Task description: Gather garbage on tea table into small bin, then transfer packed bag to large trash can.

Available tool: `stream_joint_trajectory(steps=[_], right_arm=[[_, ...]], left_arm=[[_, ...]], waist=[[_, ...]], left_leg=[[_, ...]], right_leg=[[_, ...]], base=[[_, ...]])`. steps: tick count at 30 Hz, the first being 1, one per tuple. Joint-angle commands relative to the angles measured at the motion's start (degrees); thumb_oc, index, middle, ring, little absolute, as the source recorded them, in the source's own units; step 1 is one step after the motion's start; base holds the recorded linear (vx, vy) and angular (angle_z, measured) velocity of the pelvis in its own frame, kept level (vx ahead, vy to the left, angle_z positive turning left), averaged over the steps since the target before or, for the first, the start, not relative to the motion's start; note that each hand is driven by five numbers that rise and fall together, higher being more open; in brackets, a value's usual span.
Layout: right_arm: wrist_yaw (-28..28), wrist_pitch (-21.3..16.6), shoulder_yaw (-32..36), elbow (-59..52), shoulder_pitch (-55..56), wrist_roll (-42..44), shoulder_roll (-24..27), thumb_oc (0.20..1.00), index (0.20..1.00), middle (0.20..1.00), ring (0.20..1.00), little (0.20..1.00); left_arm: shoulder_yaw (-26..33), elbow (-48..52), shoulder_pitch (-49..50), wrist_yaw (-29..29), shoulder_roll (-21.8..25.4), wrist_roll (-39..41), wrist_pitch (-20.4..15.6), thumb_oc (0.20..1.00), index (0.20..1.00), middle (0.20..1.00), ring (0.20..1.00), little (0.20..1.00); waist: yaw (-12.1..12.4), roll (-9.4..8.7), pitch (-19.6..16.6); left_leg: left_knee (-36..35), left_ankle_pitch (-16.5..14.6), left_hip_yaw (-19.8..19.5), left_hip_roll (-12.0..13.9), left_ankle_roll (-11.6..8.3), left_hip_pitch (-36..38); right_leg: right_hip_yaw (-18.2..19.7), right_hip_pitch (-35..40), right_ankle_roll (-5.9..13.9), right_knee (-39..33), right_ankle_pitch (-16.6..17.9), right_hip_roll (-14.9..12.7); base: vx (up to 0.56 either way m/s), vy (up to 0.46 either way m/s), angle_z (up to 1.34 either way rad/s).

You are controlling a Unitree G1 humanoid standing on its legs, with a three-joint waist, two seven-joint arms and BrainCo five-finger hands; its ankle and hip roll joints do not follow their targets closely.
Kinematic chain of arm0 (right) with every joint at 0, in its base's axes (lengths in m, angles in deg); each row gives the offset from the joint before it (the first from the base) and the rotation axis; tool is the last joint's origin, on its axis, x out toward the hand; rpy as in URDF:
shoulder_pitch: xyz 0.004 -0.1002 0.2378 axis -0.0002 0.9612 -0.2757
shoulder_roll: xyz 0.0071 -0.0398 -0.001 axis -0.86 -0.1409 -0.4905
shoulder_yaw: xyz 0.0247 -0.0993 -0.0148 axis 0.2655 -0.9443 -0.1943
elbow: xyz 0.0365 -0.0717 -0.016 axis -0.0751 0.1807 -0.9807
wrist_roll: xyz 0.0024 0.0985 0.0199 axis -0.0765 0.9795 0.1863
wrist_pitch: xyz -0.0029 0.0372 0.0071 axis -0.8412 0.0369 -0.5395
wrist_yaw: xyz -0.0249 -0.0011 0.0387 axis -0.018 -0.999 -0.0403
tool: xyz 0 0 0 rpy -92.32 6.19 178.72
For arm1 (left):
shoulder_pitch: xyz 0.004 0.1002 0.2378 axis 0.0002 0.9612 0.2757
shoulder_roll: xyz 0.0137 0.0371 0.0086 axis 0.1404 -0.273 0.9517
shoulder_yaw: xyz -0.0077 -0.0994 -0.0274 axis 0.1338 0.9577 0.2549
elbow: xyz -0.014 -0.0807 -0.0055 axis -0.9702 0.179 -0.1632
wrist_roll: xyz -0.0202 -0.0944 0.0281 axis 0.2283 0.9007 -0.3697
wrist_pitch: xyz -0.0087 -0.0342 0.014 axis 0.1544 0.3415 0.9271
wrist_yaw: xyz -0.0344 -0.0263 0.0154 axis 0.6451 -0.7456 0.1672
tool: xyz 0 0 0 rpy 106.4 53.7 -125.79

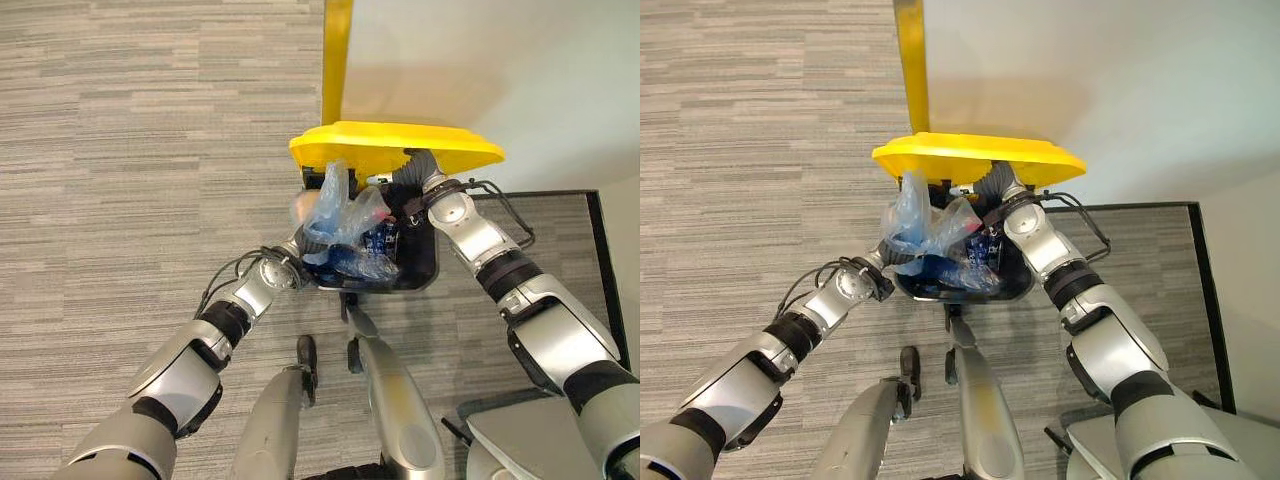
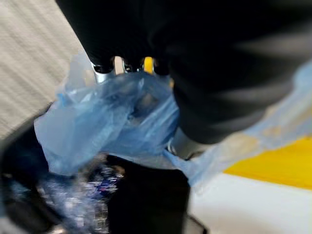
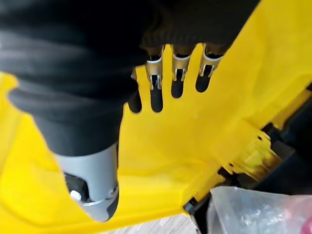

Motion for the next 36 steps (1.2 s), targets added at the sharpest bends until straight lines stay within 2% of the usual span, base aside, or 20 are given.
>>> stream_joint_trajectory(steps=[1,2,3,4,8,16,19,23,26,30,31,32,33,34,36], right_arm=[[-2.55,-3.38,-0.7,-4.01,-2.6,1.93,0.1,1.0,1.0,1.0,1.0,1.0],[-2.64,-3.52,-0.67,-4.89,-2.24,1.88,-0.13,1.0,1.0,1.0,1.0,1.0],[-2.64,-3.68,-0.68,-5.74,-2.01,1.72,-0.38,1.0,1.0,1.0,1.0,1.0],[-2.45,-3.75,-0.83,-6.34,-1.6,1.53,-0.53,1.0,1.0,1.0,1.0,1.0],[-1.38,-3.96,-0.84,-9.43,0.28,1.26,-0.82,1.0,1.0,1.0,1.0,1.0],[1.33,-3.71,-0.28,-12.15,6.34,1.31,0.34,1.0,1.0,1.0,1.0,1.0],[2.41,-3.6,0.92,-13.73,10.79,0.82,0.87,1.0,1.0,1.0,1.0,1.0],[4.28,-3.3,3.47,-16.54,18.67,-0.18,0.84,1.0,1.0,1.0,1.0,1.0],[5.37,-3.05,6.31,-18.47,25.28,-1.44,0.94,1.0,1.0,1.0,1.0,1.0],[7.02,-2.6,12.97,-21.18,36.88,-3.09,1.99,1.0,1.0,1.0,1.0,1.0],[7.03,-2.55,12.98,-21.28,37.01,-3.11,1.98,1.0,1.0,1.0,1.0,1.0],[7.41,-2.66,14.64,-22.19,39.53,-3.32,2.2,1.0,1.0,1.0,1.0,1.0],[7.86,-2.69,16.09,-22.75,42.07,-3.62,2.65,1.0,1.0,1.0,1.0,1.0],[7.95,-2.74,17.39,-23.55,44.45,-3.99,3.03,1.0,1.0,1.0,1.0,1.0],[8.34,-2.9,19.36,-23.63,48.01,-4.45,2.84,1.0,1.0,1.0,1.0,1.0]], left_arm=[[3.3,1.75,3.28,-3.43,-0.37,-4.47,-0.97,0.2,0.2,0.2,0.2,0.2],[3.83,0.45,3.5,-4.01,-0.27,-5.23,-0.73,0.2,0.2,0.2,0.2,0.2],[4.36,-0.64,3.65,-4.38,-0.11,-6.08,-0.2,0.492,0.492,0.492,0.492,0.492],[4.91,-1.6,3.97,-4.64,0.0,-6.65,0.19,1.0,1.0,1.0,1.0,1.0],[6.9,-1.4,7.55,-4.69,1.83,-10.09,1.1,1.0,1.0,1.0,1.0,1.0],[10.59,2.93,13.83,-3.46,1.35,-6.84,0.19,1.0,1.0,1.0,1.0,1.0],[12.58,5.94,17.37,-2.97,1.87,-6.1,-0.1,1.0,1.0,1.0,1.0,1.0],[17.01,11.05,24.36,-2.27,3.59,-4.27,-0.55,1.0,1.0,1.0,1.0,1.0],[21.59,14.92,30.68,-0.76,4.63,-1.15,-1.1,1.0,1.0,1.0,1.0,1.0],[29.33,17.78,40.84,1.64,5.21,2.61,-0.92,1.0,1.0,1.0,1.0,1.0],[29.34,17.88,40.98,1.65,5.22,2.61,-0.88,1.0,1.0,1.0,1.0,1.0],[30.88,18.31,42.57,1.99,5.43,2.75,-0.72,1.0,1.0,1.0,1.0,1.0],[32.28,18.71,44.17,2.1,5.55,3.22,-0.74,1.0,1.0,1.0,1.0,1.0],[33.67,19.85,45.99,2.43,5.61,3.86,-0.67,1.0,1.0,1.0,1.0,1.0],[35.85,19.92,48.33,2.62,5.85,3.64,-0.25,1.0,1.0,1.0,1.0,1.0]], waist=[[2.48,1.8,-3.15],[2.37,1.79,-3.15],[2.23,1.83,-3.04],[2.18,1.83,-3.07],[2.64,1.39,-3.24],[2.6,0.86,-4.85],[2.99,0.82,-6.07],[3.7,-0.2,-7.85],[4.62,-0.75,-8.28],[5.05,-0.69,-8.99],[5.05,-0.69,-9.04],[4.72,-0.41,-8.96],[4.48,0.16,-8.67],[4.46,0.84,-8.66],[5.37,2.32,-8.94]], left_leg=[[-3.0,-6.89,2.47,-0.93,-0.82,6.66],[-3.01,-6.9,2.73,-0.74,-0.8,6.34],[-3.16,-6.84,2.94,-0.5,-0.88,6.22],[-3.47,-6.73,3.08,-0.31,-0.92,6.25],[-4.36,-6.54,4.47,0.3,-1.11,7.11],[-5.25,-7.16,4.04,-0.25,-0.93,10.93],[-5.42,-7.82,3.62,0.04,-0.68,12.56],[-6.81,-7.63,3.04,-0.48,-0.25,15.28],[-7.5,-7.5,2.38,-1.08,0.2,17.16],[-9.47,-6.48,1.39,-3.29,1.15,20.11],[-9.56,-6.45,1.38,-3.3,1.16,20.18],[-9.88,-5.85,1.09,-3.51,1.37,20.33],[-10.09,-4.82,0.71,-3.19,1.57,20.03],[-10.62,-3.76,0.48,-2.59,1.56,19.72],[-11.67,-1.45,0.89,-0.72,1.64,18.5]], right_leg=[[-1.88,-1.53,3.03,0.26,1.77,0.58],[-2.01,-1.82,3.07,0.17,1.81,0.64],[-2.2,-2.34,3.27,0.36,1.98,0.71],[-2.55,-2.39,3.44,0.25,1.99,0.7],[-4.66,-1.85,3.76,-0.66,2.35,0.32],[-4.48,1.68,3.38,-1.7,3.12,0.21],[-4.7,3.57,3.22,-2.14,2.99,0.55],[-4.98,5.9,3.44,-2.88,3.44,0.41],[-4.75,7.55,4.22,-3.23,4.7,0.33],[-3.75,9.34,7.01,-3.75,8.53,-0.43],[-3.74,9.39,7.03,-3.79,8.54,-0.43],[-2.77,9.05,8.04,-3.01,10.11,-0.53],[-0.92,8.6,8.65,-0.91,9.64,0.04],[0.56,8.34,8.53,1.47,7.55,0.98],[0.13,8.3,5.8,8.04,1.89,1.57]], base=[[0.01,0.006,-0.09],[0.02,0.001,-0.17],[0.01,-0.005,-0.21],[0.03,-0.008,-0.2],[0.04,0.005,-0.12],[0.02,0.006,-0.09],[0.01,-0.017,0.11],[-0.01,-0.021,0.03],[-0.05,-0.009,-0.01],[-0.05,0.038,0.06],[-0.04,0.046,0.15],[-0.07,0.021,0.08],[-0.12,0.039,0.06],[-0.18,0.045,0.08],[-0.2,0.023,0.01]])
